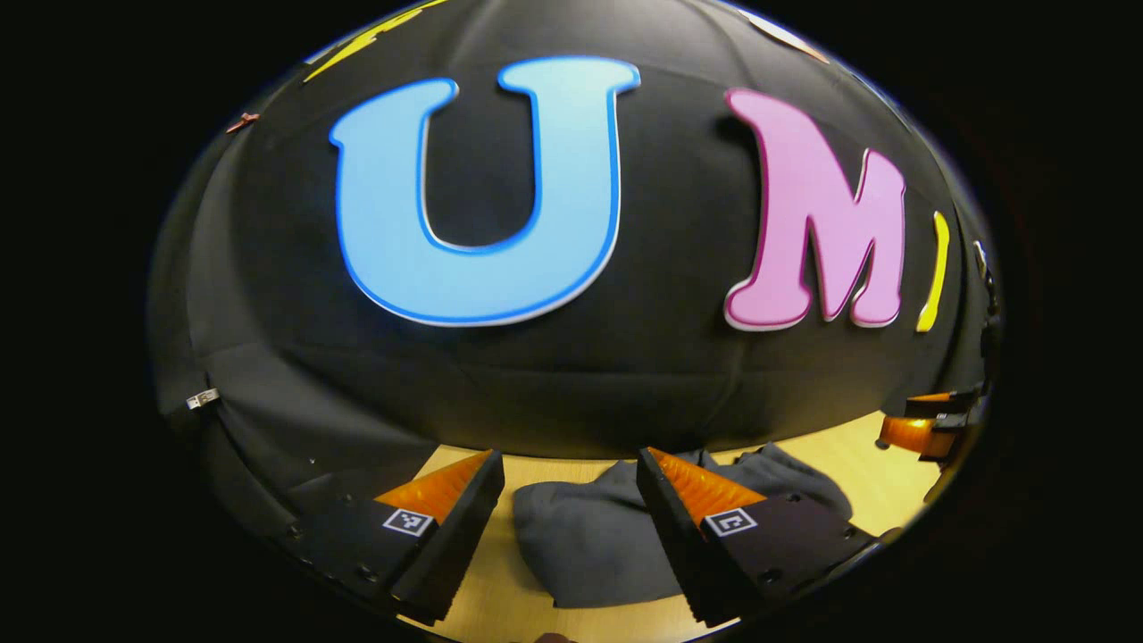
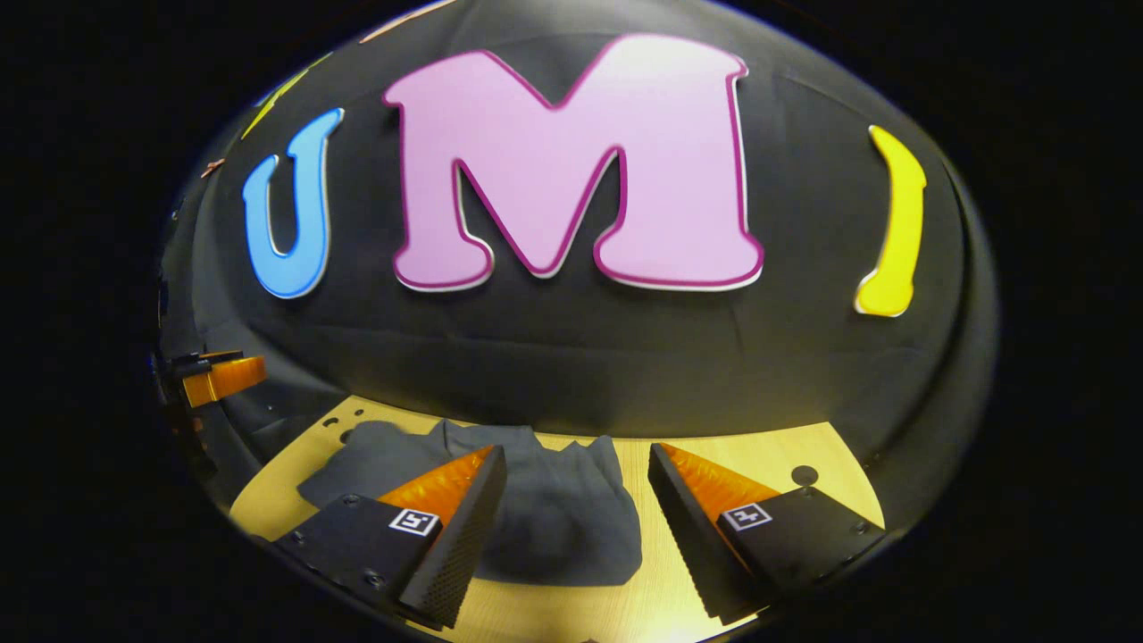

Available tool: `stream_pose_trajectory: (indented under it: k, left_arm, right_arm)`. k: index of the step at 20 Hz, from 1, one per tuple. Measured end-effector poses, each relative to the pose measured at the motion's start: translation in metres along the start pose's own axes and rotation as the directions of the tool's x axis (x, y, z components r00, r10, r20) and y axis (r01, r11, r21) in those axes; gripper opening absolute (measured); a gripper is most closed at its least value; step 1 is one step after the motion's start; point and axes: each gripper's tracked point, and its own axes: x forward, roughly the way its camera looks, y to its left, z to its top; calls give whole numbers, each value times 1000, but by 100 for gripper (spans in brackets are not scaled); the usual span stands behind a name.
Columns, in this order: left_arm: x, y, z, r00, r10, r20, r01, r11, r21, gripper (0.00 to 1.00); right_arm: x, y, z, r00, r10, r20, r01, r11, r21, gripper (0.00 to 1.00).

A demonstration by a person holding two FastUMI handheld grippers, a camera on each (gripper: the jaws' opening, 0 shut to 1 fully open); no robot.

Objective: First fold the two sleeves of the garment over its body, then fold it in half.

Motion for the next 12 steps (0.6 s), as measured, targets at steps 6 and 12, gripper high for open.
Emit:
stream_pose_trajectory:
  k: [6, 12]
  left_arm:
    - [-117, 8, 30, 995, -22, 95, 23, 1000, -10, 94]
    - [-219, 4, 23, 985, -50, 164, 57, 998, -33, 96]
  right_arm:
    - [-101, 26, 32, 994, -23, 110, 24, 1000, -9, 99]
    - [-197, 39, 41, 973, -32, 227, 39, 999, -25, 98]
